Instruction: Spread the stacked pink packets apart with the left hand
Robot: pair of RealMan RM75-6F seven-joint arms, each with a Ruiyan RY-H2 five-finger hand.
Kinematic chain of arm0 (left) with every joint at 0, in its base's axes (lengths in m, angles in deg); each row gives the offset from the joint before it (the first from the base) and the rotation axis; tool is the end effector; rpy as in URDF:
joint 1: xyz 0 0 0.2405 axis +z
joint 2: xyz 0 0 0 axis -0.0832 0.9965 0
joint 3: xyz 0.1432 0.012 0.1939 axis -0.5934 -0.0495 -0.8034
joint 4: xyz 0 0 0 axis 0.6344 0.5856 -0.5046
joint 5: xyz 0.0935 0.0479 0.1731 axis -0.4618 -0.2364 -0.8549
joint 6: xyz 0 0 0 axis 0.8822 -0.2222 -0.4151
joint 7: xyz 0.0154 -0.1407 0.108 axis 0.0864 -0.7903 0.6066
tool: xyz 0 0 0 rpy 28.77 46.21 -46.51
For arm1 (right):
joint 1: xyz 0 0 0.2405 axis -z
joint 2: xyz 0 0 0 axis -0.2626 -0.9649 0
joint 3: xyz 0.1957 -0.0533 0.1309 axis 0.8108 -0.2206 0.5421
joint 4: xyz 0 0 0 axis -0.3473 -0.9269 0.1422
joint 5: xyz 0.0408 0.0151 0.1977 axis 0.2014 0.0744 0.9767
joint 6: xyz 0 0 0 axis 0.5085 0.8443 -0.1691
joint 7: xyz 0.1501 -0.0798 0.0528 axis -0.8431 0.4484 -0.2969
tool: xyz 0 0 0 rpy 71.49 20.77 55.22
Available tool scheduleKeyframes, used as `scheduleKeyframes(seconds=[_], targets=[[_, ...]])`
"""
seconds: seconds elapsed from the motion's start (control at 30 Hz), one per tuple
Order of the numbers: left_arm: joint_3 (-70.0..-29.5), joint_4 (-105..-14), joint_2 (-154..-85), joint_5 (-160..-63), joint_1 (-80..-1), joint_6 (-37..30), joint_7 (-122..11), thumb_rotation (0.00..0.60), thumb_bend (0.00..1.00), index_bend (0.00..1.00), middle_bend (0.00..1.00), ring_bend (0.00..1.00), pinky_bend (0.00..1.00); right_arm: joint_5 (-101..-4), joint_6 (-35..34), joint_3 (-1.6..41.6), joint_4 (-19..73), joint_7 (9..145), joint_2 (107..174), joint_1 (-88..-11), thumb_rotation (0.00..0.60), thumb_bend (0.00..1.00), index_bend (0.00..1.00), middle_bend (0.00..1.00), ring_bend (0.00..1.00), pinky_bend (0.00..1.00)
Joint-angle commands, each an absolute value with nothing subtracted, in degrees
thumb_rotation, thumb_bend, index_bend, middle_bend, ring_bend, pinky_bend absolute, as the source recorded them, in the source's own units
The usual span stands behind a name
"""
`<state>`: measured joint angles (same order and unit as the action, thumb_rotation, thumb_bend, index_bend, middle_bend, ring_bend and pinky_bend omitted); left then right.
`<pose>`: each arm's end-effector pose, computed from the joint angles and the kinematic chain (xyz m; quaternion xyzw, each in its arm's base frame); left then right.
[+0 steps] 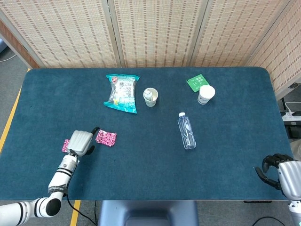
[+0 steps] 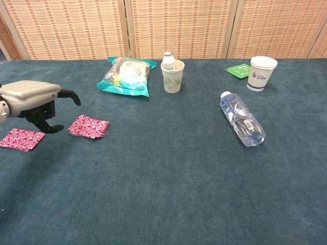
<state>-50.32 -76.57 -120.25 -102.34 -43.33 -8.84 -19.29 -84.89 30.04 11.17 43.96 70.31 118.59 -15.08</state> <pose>-0.1853 0.3506 0.0042 -0.7403 -0.3598 -0.2562 0.5068 -0.2812 -0.1805 0.1855 0.5856 -0.3612 0.4587 0.5623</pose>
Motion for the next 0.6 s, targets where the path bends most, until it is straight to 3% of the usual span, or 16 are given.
scheduleKeyframes(seconds=[0.03,0.2,0.37,0.5,0.6], targets=[[-49.9,-75.03,-121.85,-102.67,-44.31,-9.04,-19.37,0.6,0.36,0.41,1.0,1.0,1.0,-84.9,30.17,11.2,43.93,70.07,118.54,-15.05,0.6,0.24,0.74,0.68,0.56,0.58],[-49.97,-73.66,-122.94,-104.8,-44.13,-7.4,-20.9,0.6,0.35,0.51,1.0,1.0,1.0,-84.88,30.13,11.2,43.89,69.8,118.44,-15.08,0.6,0.24,0.74,0.68,0.56,0.58],[-50.02,-74.75,-122.21,-106.17,-43.78,-6.3,-21.81,0.6,0.35,0.37,1.0,1.0,1.0,-84.9,29.92,11.13,44.0,70.06,118.44,-15.13,0.6,0.24,0.74,0.68,0.56,0.58],[-50.18,-74.92,-122.07,-106.22,-43.82,-6.34,-21.76,0.6,0.35,0.38,1.0,1.0,1.0,-84.91,29.94,11.11,44.06,70.21,118.48,-15.1,0.6,0.24,0.74,0.68,0.56,0.58],[-50.22,-74.55,-122.33,-106.53,-43.99,-6.23,-21.66,0.6,0.35,0.44,1.0,1.0,1.0,-84.86,29.95,11.16,44.05,70.25,118.53,-15.12,0.6,0.24,0.74,0.68,0.56,0.58]])
